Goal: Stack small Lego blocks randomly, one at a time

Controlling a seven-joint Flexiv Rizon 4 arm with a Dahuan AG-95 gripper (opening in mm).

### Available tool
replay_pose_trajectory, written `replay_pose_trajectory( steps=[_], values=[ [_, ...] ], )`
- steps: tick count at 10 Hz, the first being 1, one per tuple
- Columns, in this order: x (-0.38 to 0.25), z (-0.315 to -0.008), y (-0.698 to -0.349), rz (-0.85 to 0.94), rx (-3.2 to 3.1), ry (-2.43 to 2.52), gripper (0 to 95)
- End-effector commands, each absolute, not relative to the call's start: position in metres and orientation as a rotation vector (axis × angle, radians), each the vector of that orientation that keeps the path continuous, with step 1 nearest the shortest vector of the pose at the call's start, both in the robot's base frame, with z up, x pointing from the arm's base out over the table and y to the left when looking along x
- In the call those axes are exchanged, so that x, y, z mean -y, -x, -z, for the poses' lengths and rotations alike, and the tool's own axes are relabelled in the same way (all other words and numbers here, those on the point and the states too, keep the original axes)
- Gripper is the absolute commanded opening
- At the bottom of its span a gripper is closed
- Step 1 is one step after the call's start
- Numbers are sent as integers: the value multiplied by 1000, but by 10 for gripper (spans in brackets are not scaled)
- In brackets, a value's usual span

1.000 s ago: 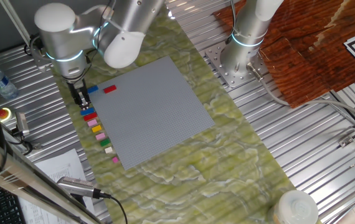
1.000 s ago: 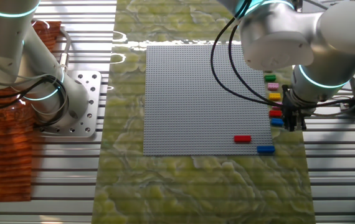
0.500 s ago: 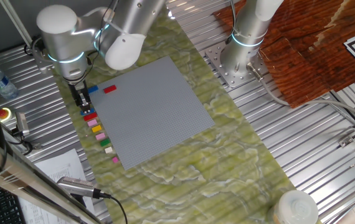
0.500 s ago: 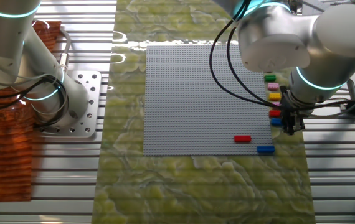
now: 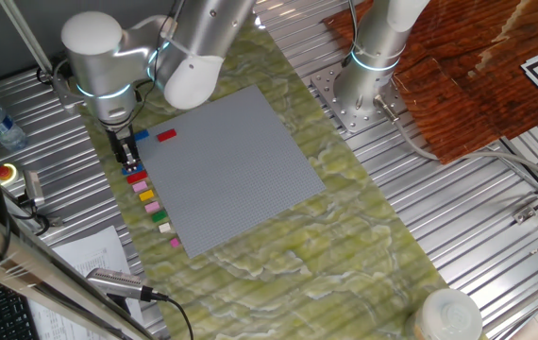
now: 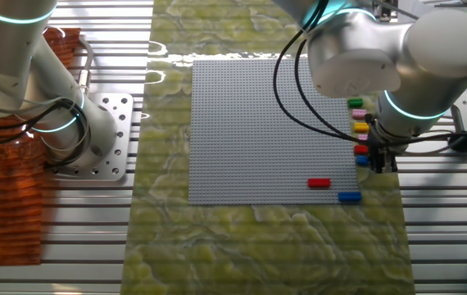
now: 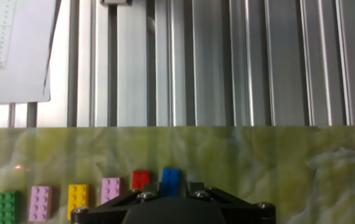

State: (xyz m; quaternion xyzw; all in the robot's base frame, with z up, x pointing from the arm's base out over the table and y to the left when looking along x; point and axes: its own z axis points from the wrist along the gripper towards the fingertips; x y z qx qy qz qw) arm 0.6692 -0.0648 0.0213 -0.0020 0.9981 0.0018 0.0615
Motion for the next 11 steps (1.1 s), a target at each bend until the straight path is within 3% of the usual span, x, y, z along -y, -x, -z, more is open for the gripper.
replay_pose_trajectory(
  steps=[1, 4, 5, 11],
  values=[
    [63, -20, -669, -3, -3017, -2, 380],
    [62, -16, -670, 0, -3017, -12, 380],
    [63, -17, -670, 0, -3018, -15, 190],
    [65, -14, -671, -4, -3013, -24, 190]
  ],
)
